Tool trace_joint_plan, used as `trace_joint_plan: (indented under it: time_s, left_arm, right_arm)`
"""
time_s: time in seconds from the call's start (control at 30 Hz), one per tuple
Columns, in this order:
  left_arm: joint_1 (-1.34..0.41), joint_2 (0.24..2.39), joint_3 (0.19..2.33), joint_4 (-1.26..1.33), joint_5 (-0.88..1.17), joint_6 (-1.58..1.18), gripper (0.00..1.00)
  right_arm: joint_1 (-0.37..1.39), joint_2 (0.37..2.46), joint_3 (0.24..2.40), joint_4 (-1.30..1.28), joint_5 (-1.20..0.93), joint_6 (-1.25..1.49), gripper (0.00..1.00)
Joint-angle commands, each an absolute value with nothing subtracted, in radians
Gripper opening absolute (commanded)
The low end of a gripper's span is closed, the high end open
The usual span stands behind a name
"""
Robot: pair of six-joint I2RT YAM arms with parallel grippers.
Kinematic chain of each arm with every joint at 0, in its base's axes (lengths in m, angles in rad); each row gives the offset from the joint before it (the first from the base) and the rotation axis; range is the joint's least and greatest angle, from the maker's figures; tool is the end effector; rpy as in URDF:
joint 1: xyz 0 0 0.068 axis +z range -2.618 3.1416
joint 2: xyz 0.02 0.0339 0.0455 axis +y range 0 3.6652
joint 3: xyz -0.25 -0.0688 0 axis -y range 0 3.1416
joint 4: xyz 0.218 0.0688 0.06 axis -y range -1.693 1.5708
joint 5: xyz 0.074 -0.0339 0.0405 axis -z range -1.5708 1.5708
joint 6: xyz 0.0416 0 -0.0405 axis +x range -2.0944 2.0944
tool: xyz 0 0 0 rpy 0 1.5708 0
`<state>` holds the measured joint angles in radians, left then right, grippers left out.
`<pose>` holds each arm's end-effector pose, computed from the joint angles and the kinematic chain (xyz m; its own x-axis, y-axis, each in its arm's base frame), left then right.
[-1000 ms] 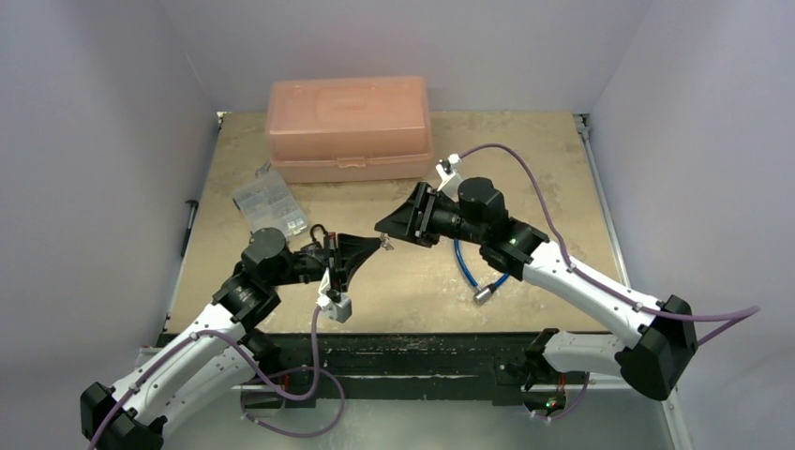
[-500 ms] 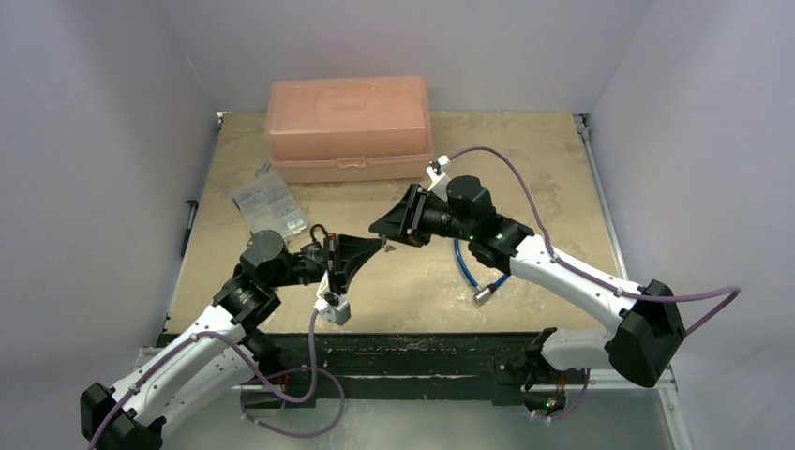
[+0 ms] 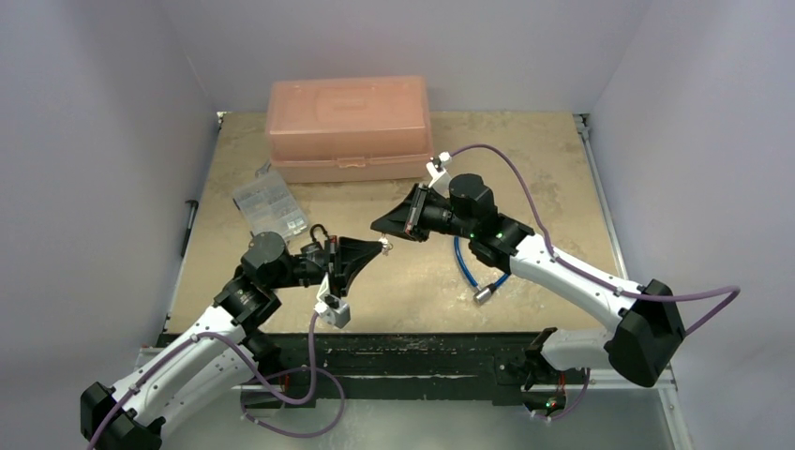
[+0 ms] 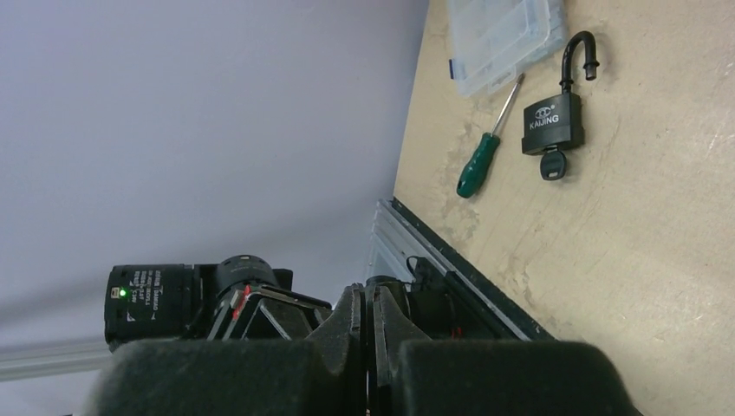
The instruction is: Unlock with the key
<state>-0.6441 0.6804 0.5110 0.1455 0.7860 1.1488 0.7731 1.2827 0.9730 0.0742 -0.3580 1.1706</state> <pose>0.1055 -0.1160 0.2907 0.8953 0.1339 -0.4249 0.4229 0.0444 0.9051 0.1936 0.2093 0.3175 -0.8921 0.3348 -0.3035 -0.1960 0.3185 0.9274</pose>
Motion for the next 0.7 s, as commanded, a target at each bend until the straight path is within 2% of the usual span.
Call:
trace_joint_plan:
  time_s: [0.0,0.23,0.4,0.53,0.67]
  left_arm:
    - [-0.648,0.675,0.514,0.171,0.828,1.162,0.0]
    - [-0.649,0.675,0.515,0.152,0.819,1.177,0.0]
    - [-0.65,0.669,0.515,0.128,0.815,1.179,0.21]
    - [-0.649,0.664,0.515,0.124,0.812,1.15,0.3]
    - [-0.649,0.67,0.527,0.102,0.842,1.13,0.33]
  right_arm:
    - [0.772,1.261,0.986,0.102,-0.37,1.145,0.0]
    - [0.772,1.238,0.982,0.099,-0.361,1.135,0.0]
    - [0.772,1.217,0.982,0.089,-0.339,1.125,0.0]
    - [0.771,1.186,0.988,0.061,-0.302,1.095,0.0]
    - [0.772,1.16,0.988,0.04,-0.265,1.074,0.0]
